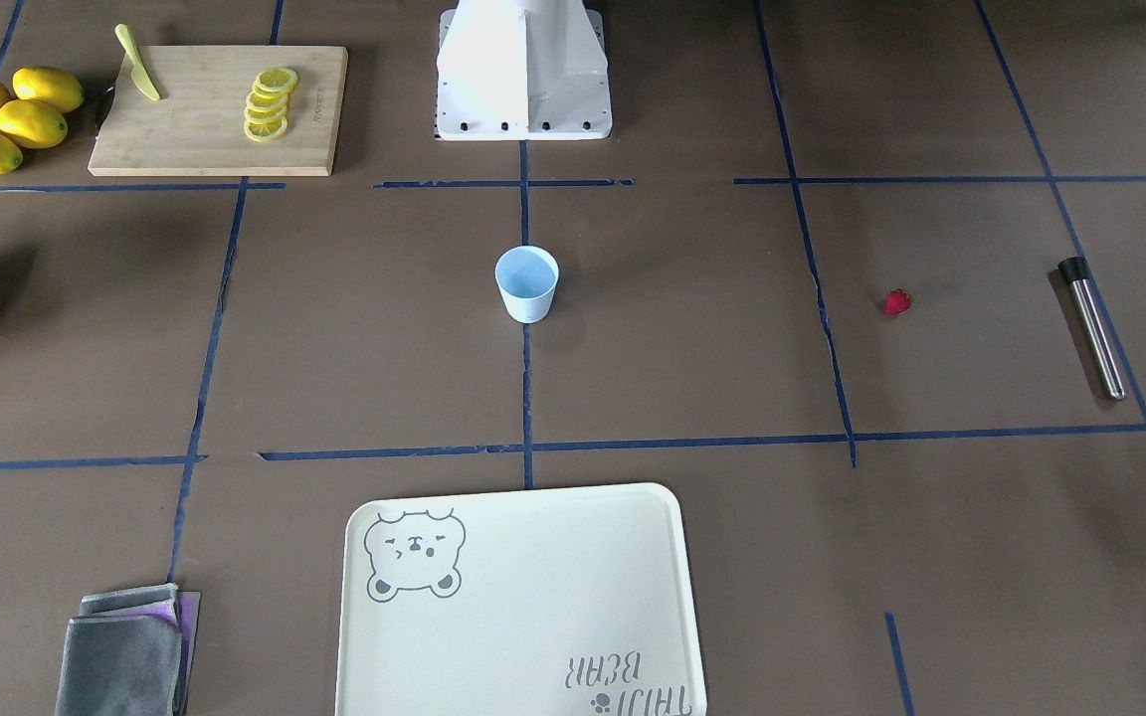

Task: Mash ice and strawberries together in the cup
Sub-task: 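Lower the right gripper into the pink bowl of ice cubes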

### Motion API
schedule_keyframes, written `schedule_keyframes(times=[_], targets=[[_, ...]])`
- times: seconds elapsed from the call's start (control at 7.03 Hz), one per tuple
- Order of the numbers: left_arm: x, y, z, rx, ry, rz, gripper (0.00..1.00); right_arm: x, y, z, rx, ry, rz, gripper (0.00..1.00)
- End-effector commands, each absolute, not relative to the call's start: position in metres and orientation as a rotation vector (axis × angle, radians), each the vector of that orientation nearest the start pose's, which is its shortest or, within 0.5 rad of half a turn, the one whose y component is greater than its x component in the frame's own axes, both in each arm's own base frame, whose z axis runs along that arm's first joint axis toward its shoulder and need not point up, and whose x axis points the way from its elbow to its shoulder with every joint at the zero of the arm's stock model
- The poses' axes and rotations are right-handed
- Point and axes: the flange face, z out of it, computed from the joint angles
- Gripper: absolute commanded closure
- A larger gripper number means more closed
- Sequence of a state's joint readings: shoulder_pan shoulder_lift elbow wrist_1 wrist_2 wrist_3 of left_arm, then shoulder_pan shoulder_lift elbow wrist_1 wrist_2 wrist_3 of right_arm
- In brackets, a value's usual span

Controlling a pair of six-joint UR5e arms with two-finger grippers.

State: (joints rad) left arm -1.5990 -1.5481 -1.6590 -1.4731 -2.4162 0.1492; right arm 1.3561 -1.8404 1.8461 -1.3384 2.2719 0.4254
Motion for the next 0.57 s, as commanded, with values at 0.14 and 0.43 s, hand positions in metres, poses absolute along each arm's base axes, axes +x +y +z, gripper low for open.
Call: schedule_keyframes(times=[0.14, 0.43], targets=[[-0.072, -0.475, 0.633, 0.042, 0.847, 0.099, 0.0, -0.057, -0.388, 0.63, -0.052, -0.728, 0.032, 0.18], [-0.072, -0.475, 0.633, 0.041, 0.847, 0.1, 0.0, -0.067, -0.392, 0.63, -0.052, -0.725, 0.003, 0.21]])
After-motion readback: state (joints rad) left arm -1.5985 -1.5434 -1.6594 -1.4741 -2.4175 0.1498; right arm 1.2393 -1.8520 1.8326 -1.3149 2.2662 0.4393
